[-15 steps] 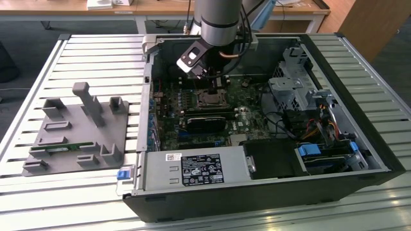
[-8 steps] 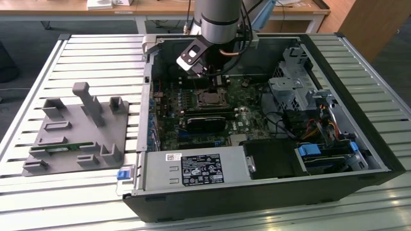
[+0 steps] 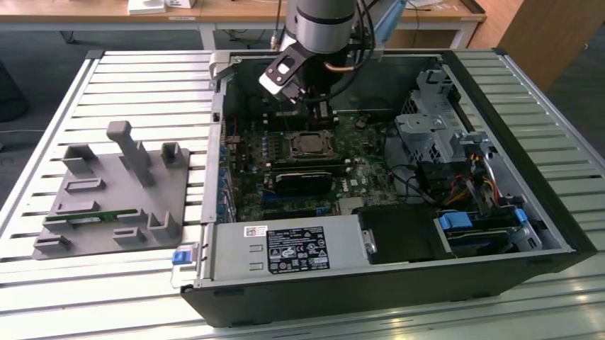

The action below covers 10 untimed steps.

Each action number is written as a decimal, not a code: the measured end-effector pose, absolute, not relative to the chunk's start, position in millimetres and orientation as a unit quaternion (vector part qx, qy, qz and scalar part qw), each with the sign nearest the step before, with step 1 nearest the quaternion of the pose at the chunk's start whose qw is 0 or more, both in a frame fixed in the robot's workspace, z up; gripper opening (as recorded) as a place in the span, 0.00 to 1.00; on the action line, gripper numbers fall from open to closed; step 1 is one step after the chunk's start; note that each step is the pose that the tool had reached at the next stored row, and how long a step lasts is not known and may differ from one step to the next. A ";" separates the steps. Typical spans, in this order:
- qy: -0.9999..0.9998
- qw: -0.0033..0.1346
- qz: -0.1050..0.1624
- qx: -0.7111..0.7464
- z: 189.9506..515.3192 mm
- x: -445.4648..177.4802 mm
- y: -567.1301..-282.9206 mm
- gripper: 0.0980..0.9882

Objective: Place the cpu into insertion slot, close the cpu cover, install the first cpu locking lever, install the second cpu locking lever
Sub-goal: 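Install the first cpu locking lever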

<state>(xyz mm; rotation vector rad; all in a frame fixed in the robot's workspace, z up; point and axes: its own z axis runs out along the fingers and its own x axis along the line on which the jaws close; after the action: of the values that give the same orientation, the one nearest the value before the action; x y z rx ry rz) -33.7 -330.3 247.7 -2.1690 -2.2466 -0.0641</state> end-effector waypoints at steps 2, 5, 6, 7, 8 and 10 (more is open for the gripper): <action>-0.719 0.009 -0.021 -0.694 255.0 -33.7 -330.3 0.01; -0.719 0.009 -0.020 -0.694 267.1 -33.7 -330.3 0.01; -0.719 0.009 -0.020 -0.694 270.8 -33.7 -330.3 0.01; -0.719 0.009 -0.020 -0.694 274.1 -33.7 -330.3 0.01; -0.719 0.009 -0.020 -0.694 277.1 -33.7 -330.3 0.01; -0.719 0.009 -0.020 -0.694 282.8 -33.7 -330.3 0.01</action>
<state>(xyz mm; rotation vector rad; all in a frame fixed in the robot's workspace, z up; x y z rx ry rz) -33.7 -330.3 282.8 -2.1696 -2.2474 -0.0631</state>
